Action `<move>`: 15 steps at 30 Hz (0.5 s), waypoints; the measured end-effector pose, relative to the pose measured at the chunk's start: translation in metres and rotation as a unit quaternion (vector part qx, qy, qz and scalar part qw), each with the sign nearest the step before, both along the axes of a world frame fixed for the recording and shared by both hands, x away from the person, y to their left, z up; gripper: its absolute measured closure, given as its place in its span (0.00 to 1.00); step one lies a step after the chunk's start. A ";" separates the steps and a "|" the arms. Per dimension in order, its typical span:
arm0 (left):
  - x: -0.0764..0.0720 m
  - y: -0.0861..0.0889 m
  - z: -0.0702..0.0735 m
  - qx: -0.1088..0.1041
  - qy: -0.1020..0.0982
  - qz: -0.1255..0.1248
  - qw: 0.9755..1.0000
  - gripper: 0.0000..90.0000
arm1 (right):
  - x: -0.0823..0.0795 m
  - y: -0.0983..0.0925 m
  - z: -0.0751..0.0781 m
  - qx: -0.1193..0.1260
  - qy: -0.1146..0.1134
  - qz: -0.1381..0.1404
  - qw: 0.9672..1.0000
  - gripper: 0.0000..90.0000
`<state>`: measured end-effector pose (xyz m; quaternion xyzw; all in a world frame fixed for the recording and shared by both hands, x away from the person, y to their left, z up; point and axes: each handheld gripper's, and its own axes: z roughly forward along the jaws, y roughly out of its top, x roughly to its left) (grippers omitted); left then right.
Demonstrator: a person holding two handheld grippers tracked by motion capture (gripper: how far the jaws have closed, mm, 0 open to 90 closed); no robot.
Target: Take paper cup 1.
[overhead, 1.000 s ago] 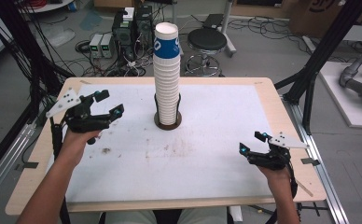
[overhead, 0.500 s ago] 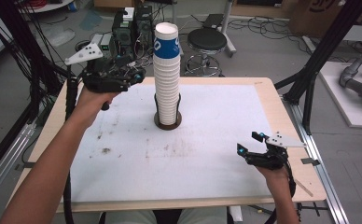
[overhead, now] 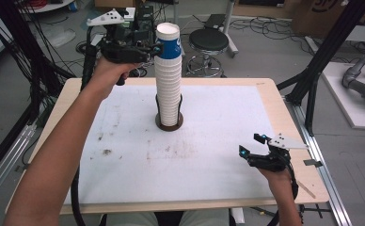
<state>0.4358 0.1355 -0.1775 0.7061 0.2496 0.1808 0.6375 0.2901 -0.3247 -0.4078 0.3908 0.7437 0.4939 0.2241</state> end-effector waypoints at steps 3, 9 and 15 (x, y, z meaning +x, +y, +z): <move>0.007 -0.007 0.004 0.007 0.006 0.002 1.000 0.19 | 0.000 -0.001 0.000 0.001 0.001 -0.001 1.000 0.22; 0.022 -0.021 0.014 0.014 0.014 0.006 1.000 0.19 | 0.000 -0.001 0.000 0.001 0.001 0.001 1.000 0.22; 0.029 -0.033 0.015 0.025 0.017 0.008 1.000 0.24 | 0.000 -0.001 -0.001 0.002 0.002 0.000 1.000 0.22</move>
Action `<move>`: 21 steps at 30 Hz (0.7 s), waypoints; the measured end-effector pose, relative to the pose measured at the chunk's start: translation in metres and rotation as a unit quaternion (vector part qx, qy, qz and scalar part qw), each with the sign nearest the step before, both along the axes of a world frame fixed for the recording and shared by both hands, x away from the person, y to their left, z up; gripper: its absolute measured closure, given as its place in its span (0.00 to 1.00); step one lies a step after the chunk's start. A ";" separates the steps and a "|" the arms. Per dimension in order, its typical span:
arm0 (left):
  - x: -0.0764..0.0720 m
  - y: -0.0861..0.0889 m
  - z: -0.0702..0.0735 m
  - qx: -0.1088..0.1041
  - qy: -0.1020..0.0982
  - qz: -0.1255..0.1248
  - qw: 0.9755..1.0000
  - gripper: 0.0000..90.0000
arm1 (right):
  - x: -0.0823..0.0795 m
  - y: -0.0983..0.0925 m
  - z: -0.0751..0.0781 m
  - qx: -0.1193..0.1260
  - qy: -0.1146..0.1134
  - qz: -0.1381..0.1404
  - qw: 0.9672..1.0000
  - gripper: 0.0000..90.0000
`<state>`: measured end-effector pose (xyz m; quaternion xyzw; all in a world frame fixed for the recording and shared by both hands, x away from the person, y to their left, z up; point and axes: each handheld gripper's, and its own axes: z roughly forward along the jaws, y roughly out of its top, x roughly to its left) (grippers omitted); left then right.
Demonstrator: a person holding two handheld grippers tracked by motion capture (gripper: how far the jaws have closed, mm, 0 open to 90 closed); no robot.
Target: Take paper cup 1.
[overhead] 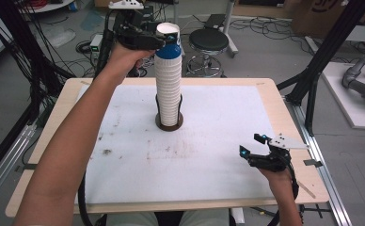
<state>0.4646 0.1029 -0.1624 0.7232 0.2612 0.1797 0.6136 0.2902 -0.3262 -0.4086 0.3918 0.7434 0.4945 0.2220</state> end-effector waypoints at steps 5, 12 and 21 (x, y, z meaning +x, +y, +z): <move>0.002 0.001 0.000 0.003 0.003 0.008 1.000 0.33 | 0.000 -0.003 0.000 0.002 -0.001 -0.002 1.000 0.22; 0.001 0.003 0.004 -0.008 -0.001 0.013 1.000 0.33 | 0.000 -0.003 -0.001 0.004 0.001 -0.004 1.000 0.22; -0.009 0.010 0.025 -0.026 -0.024 0.013 0.999 0.34 | 0.000 -0.001 -0.002 0.002 0.002 0.000 1.000 0.22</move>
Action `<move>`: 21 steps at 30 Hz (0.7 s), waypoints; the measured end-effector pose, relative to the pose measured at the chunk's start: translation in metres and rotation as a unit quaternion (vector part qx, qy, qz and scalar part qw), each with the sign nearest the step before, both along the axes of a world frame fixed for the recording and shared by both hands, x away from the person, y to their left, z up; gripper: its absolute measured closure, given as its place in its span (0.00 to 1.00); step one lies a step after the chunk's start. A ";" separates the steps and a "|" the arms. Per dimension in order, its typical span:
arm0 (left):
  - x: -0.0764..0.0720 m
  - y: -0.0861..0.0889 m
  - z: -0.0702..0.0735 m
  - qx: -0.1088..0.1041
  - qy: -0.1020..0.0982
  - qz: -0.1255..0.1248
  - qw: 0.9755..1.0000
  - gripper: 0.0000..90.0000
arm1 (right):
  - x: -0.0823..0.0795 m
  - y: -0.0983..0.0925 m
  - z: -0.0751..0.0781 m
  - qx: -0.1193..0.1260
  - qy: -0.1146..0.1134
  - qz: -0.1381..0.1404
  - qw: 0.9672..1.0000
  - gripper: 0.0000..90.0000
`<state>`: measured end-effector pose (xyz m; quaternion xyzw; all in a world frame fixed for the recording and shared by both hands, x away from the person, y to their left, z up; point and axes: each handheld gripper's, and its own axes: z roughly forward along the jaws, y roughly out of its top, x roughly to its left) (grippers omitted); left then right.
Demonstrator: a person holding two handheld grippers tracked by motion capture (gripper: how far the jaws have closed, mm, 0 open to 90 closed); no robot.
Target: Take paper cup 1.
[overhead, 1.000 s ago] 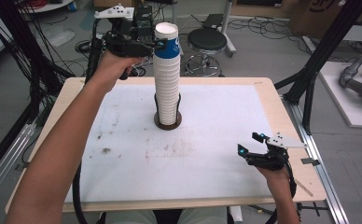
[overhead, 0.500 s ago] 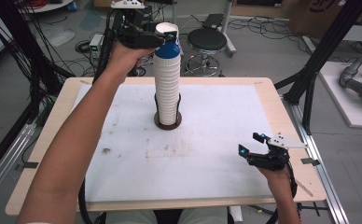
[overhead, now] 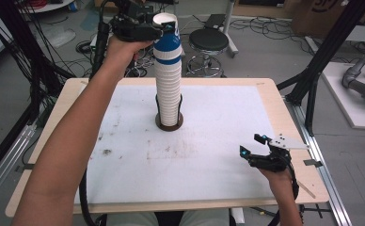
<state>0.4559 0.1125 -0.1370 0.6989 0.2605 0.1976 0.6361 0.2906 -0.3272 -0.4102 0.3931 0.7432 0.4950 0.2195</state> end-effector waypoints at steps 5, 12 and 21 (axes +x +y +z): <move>-0.008 0.005 0.016 -0.003 -0.018 0.000 1.000 0.34 | 0.000 0.001 0.000 0.001 0.002 0.000 1.000 0.22; -0.020 0.014 0.037 -0.024 -0.042 0.008 0.999 0.34 | 0.000 0.002 0.000 0.001 0.002 0.002 1.000 0.22; -0.044 0.042 0.053 -0.033 -0.068 0.010 0.997 0.34 | -0.001 0.001 0.000 0.002 0.001 0.000 1.000 0.22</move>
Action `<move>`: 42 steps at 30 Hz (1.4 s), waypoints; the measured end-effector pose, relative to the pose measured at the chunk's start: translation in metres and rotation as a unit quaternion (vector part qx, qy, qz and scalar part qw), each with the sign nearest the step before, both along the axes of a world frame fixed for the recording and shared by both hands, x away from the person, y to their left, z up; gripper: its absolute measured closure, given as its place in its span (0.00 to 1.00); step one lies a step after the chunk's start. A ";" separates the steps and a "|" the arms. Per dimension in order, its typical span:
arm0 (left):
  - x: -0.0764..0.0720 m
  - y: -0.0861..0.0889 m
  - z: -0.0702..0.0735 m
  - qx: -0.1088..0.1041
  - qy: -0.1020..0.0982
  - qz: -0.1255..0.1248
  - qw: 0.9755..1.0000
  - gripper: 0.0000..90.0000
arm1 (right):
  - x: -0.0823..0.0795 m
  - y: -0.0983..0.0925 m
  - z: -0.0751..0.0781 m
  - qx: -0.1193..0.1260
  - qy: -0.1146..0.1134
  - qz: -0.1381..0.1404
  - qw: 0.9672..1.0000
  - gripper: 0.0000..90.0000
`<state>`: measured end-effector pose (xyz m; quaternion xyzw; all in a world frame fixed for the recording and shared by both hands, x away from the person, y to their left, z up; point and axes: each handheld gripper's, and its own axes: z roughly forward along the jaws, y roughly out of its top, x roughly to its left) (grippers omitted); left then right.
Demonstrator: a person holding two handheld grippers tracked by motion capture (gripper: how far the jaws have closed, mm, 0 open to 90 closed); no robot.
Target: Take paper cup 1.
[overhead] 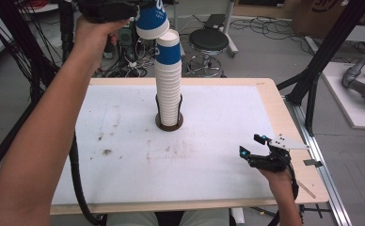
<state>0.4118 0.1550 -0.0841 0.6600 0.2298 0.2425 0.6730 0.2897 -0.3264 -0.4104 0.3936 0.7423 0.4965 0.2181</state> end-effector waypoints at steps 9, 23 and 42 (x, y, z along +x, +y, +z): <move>-0.024 0.034 -0.012 -0.007 -0.009 -0.006 1.000 0.34 | 0.000 0.003 0.001 0.000 0.000 0.003 1.000 0.22; -0.055 0.058 -0.078 0.007 0.006 -0.048 0.999 0.34 | 0.001 0.008 0.001 0.000 0.000 0.012 1.000 0.22; -0.079 0.057 -0.181 0.026 0.016 -0.059 0.998 0.34 | 0.008 0.017 0.002 -0.003 -0.003 0.024 1.000 0.22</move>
